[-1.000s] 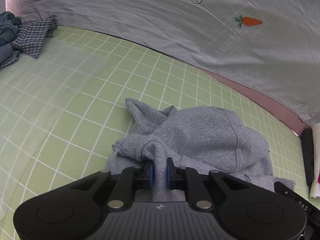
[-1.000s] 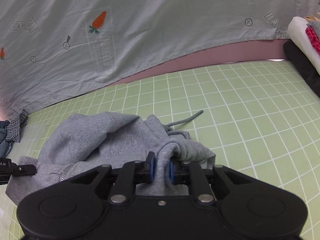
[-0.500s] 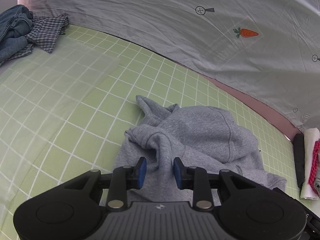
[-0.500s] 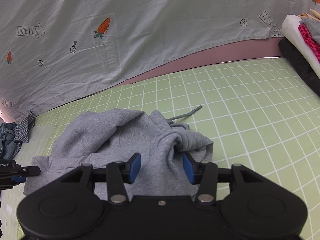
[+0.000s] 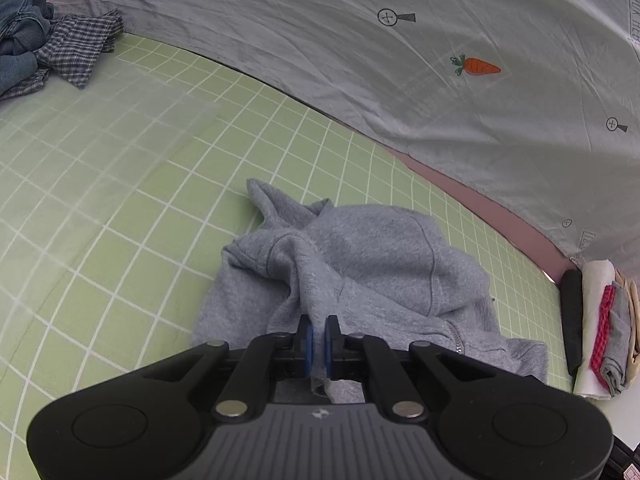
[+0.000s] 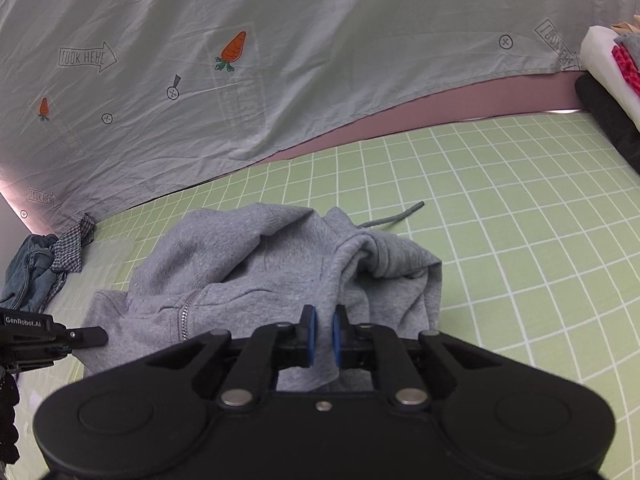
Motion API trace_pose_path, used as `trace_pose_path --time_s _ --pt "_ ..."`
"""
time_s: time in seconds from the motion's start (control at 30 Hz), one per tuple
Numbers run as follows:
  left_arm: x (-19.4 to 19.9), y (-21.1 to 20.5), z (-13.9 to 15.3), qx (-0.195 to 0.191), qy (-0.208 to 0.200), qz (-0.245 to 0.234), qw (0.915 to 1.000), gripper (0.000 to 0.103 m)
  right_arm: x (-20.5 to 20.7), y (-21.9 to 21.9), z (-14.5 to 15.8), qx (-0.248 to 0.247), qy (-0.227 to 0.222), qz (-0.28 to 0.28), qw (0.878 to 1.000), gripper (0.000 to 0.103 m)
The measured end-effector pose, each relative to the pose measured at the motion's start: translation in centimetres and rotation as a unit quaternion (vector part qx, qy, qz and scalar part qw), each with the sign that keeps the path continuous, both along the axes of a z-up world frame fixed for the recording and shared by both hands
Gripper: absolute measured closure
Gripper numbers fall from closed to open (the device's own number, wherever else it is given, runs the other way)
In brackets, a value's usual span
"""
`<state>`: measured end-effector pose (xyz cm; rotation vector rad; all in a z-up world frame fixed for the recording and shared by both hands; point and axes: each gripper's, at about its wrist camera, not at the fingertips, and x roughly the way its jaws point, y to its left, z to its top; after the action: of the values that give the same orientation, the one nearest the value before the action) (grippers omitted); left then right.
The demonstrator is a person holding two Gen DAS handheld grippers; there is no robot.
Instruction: Fold clothes
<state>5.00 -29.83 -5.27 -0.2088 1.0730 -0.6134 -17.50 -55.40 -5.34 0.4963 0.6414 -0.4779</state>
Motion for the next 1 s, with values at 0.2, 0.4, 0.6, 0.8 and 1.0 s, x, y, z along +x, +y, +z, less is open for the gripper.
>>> trace_pose_path --time_s 0.2,0.4,0.6,0.8,1.0 --pt "5.5 -2.3 1.4 -0.024 -0.014 0.019 0.9994 0.097 3.9 -3.4 2.3 -0.023 -0.021 0.004 1.0 0.094" --pt "10.4 -3.7 1.3 -0.023 -0.028 0.07 0.9969 0.089 9.7 -7.1 3.2 -0.103 0.002 -0.031 0.994 0.087" --pt "9.9 -0.8 1.8 0.017 -0.077 0.093 0.9925 0.068 9.2 -8.2 2.9 -0.124 0.009 -0.05 0.991 0.077" --pt "7.9 -0.2 -1.0 0.031 -0.04 0.057 0.9971 0.053 6.4 -7.4 0.4 -0.082 0.02 -0.061 0.995 0.068" --pt "7.3 -1.4 -2.9 0.037 -0.024 0.043 0.9981 0.046 5.1 -6.0 0.5 -0.052 -0.011 -0.06 0.997 0.054"
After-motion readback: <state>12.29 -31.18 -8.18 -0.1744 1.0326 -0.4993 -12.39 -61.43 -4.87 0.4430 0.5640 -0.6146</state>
